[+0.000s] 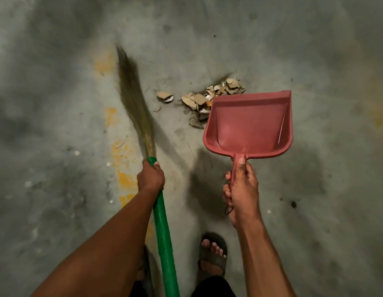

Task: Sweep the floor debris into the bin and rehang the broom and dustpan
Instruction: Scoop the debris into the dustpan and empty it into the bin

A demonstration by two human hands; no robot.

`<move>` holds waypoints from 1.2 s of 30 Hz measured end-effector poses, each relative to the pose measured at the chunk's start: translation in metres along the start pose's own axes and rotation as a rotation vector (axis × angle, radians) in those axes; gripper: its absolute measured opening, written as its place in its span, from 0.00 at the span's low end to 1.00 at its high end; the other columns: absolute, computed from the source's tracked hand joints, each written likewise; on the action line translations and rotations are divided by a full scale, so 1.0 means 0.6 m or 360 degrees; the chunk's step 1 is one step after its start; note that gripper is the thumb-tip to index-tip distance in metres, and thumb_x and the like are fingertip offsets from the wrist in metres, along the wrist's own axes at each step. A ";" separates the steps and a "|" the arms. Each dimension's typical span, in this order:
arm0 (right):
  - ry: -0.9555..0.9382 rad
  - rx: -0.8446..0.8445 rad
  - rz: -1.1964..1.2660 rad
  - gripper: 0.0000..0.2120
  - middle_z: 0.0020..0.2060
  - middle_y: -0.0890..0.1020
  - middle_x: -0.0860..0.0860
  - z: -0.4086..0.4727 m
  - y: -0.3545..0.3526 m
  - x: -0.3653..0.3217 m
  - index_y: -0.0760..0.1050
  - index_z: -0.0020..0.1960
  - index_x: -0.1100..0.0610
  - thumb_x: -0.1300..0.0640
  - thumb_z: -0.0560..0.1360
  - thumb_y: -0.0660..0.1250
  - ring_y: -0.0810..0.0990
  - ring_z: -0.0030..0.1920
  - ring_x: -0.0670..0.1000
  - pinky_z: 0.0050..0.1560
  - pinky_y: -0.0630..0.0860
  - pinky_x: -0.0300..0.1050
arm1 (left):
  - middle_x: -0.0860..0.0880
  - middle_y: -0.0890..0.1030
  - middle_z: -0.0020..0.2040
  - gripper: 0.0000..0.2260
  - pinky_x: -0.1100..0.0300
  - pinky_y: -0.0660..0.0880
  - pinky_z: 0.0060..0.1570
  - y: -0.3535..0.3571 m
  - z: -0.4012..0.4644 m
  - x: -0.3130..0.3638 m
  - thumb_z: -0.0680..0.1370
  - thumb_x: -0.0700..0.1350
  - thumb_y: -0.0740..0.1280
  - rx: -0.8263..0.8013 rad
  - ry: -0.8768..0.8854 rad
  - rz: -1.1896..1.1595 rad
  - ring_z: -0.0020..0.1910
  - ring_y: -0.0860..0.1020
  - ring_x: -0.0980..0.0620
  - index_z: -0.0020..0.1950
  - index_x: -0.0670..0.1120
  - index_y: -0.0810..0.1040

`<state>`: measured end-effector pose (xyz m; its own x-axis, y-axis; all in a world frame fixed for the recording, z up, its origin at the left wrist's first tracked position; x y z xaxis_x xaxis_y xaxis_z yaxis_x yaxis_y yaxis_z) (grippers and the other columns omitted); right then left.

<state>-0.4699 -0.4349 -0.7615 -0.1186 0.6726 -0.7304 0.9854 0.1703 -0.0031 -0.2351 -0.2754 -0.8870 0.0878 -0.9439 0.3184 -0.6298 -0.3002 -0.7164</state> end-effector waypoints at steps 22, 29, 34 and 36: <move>0.0149 0.0165 -0.0091 0.18 0.37 0.71 0.53 -0.014 0.004 0.069 0.76 0.56 0.54 0.40 0.86 0.58 0.61 0.22 0.45 0.22 0.57 0.33 | 0.39 0.83 0.57 0.26 0.53 0.76 0.48 -0.042 -0.078 0.051 0.86 0.57 0.56 -0.0123 0.0705 0.0139 0.51 0.82 0.39 0.84 0.56 0.58; 0.0373 0.0072 -0.0126 0.18 0.35 0.71 0.53 -0.013 0.014 0.149 0.74 0.50 0.55 0.41 0.86 0.58 0.61 0.21 0.46 0.25 0.57 0.34 | 0.39 0.83 0.61 0.24 0.53 0.76 0.52 -0.059 -0.071 0.098 0.86 0.58 0.58 -0.0125 0.0864 0.0171 0.56 0.82 0.38 0.82 0.57 0.62; 0.0511 -0.0043 -0.0125 0.16 0.36 0.70 0.53 0.016 0.036 0.191 0.72 0.50 0.55 0.43 0.87 0.57 0.61 0.21 0.45 0.25 0.56 0.32 | 0.39 0.84 0.55 0.22 0.47 0.83 0.50 -0.090 -0.038 0.135 0.84 0.62 0.56 0.0023 0.0797 0.0033 0.47 0.84 0.38 0.79 0.63 0.61; 0.0568 -0.0070 -0.0134 0.16 0.36 0.70 0.52 0.031 0.050 0.204 0.72 0.49 0.54 0.44 0.87 0.56 0.61 0.20 0.44 0.25 0.56 0.31 | 0.40 0.84 0.53 0.22 0.43 0.84 0.45 -0.096 -0.016 0.151 0.83 0.64 0.56 0.0042 0.0759 0.0032 0.43 0.84 0.38 0.77 0.66 0.59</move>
<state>-0.4522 -0.3610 -0.8637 -0.2415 0.8624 -0.4448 0.9652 0.2610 -0.0181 -0.1985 -0.3425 -0.8108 -0.2922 -0.7827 0.5495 -0.6072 -0.2921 -0.7389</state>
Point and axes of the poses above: each hand's wrist, its own z-axis towards the middle knuckle, its own y-axis out of the palm, x = y × z, the point moved 7 cm from there along z, towards the middle knuckle
